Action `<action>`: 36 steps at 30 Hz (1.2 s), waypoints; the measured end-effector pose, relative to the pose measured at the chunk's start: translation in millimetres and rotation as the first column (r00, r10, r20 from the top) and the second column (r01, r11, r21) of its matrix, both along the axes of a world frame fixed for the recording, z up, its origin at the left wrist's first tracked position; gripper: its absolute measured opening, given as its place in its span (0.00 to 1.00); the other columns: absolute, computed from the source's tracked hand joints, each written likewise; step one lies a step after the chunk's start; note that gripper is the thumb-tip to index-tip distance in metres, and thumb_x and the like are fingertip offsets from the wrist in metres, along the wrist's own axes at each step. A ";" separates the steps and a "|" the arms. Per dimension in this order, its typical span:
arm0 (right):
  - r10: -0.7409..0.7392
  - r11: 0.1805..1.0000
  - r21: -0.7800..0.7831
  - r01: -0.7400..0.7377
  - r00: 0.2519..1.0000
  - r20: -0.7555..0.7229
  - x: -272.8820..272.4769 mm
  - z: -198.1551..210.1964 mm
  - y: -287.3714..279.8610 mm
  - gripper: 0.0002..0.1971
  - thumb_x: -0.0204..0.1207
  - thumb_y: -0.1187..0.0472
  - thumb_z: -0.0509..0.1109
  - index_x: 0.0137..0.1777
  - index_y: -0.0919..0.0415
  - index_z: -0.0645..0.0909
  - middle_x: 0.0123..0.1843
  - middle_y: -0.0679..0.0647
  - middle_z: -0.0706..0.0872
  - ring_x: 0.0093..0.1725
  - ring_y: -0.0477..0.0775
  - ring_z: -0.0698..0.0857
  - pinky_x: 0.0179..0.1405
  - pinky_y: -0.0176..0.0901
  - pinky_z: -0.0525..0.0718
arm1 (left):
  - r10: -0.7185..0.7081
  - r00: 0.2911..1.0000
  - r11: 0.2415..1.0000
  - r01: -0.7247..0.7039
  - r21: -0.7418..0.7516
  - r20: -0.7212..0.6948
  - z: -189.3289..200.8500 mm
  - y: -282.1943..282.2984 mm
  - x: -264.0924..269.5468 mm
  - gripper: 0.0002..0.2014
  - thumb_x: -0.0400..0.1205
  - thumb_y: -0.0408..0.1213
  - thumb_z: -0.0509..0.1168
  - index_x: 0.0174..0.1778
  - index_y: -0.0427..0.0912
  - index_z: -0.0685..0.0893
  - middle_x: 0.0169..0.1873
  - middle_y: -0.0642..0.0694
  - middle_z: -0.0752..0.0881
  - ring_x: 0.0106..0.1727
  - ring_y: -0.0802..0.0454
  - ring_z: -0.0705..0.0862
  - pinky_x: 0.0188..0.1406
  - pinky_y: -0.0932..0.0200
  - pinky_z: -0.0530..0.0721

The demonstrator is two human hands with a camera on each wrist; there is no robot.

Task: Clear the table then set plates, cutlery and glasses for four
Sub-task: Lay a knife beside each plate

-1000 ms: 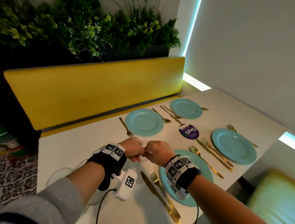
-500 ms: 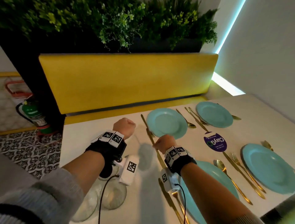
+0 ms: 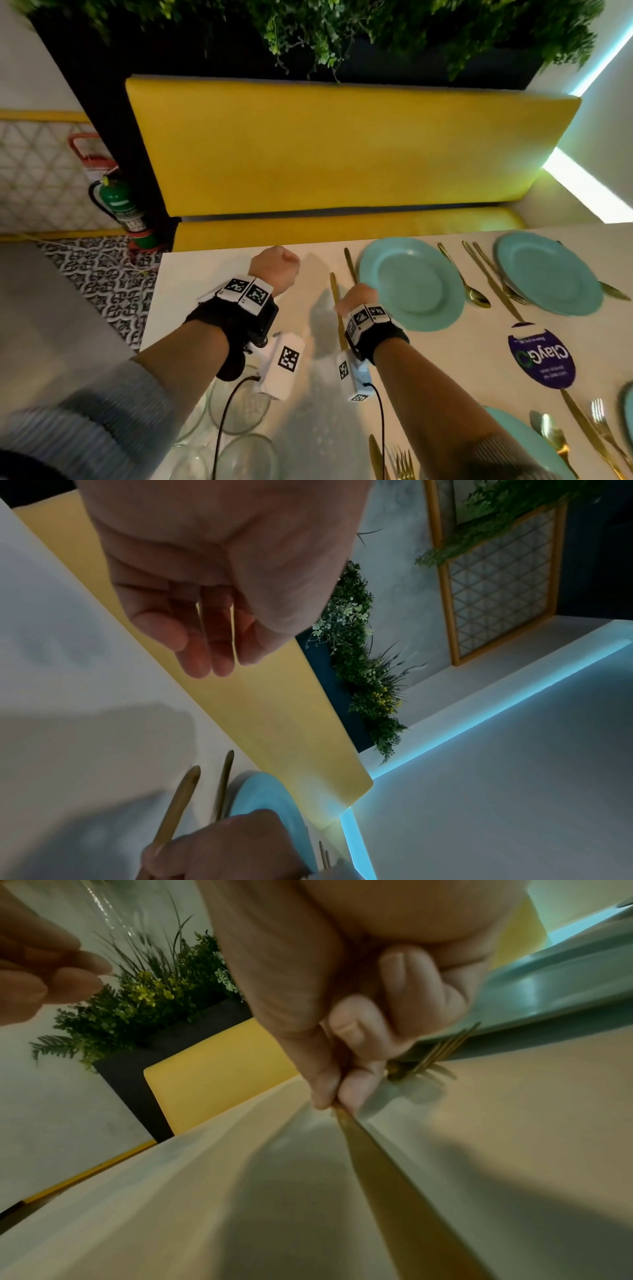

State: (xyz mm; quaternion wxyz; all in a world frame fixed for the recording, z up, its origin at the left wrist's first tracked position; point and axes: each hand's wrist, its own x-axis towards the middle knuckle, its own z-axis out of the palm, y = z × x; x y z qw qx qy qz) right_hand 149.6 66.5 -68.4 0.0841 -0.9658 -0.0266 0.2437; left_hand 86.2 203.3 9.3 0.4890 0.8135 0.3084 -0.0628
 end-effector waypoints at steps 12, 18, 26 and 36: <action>-0.110 0.993 0.057 0.107 0.993 0.048 28.4 -6.1 27.4 0.12 0.81 0.61 0.62 0.55 0.68 0.81 0.56 0.60 0.87 0.56 0.58 0.87 0.50 0.45 0.85 | 0.013 1.000 1.000 -0.013 0.001 -0.015 -17.4 7.2 18.4 0.06 0.82 0.37 0.57 0.46 0.47 0.80 0.54 0.44 0.88 0.57 0.43 0.86 0.58 0.50 0.84; -0.141 0.987 0.085 0.135 0.987 0.070 42.4 -5.2 32.7 0.11 0.81 0.63 0.62 0.56 0.68 0.82 0.58 0.61 0.86 0.57 0.59 0.87 0.52 0.48 0.86 | 0.015 1.000 1.000 -0.015 -0.016 -0.012 -20.1 15.5 22.7 0.06 0.81 0.37 0.57 0.44 0.48 0.79 0.53 0.44 0.88 0.55 0.43 0.87 0.54 0.52 0.84; -0.189 0.976 0.126 0.177 0.978 0.089 55.8 -5.1 27.3 0.12 0.82 0.65 0.59 0.58 0.69 0.81 0.60 0.62 0.85 0.59 0.62 0.86 0.56 0.50 0.84 | 0.045 0.999 0.998 -0.045 -0.046 -0.004 -24.3 20.2 26.4 0.11 0.80 0.36 0.58 0.33 0.53 0.75 0.53 0.43 0.88 0.57 0.41 0.87 0.55 0.50 0.85; -0.168 0.981 0.110 0.161 0.984 0.060 61.0 -9.8 17.3 0.10 0.80 0.66 0.63 0.56 0.68 0.82 0.58 0.62 0.87 0.57 0.61 0.87 0.53 0.49 0.85 | 0.052 0.999 0.997 -0.052 -0.053 -0.001 -27.5 12.4 29.4 0.11 0.81 0.37 0.58 0.34 0.53 0.76 0.53 0.44 0.88 0.55 0.43 0.87 0.51 0.54 0.84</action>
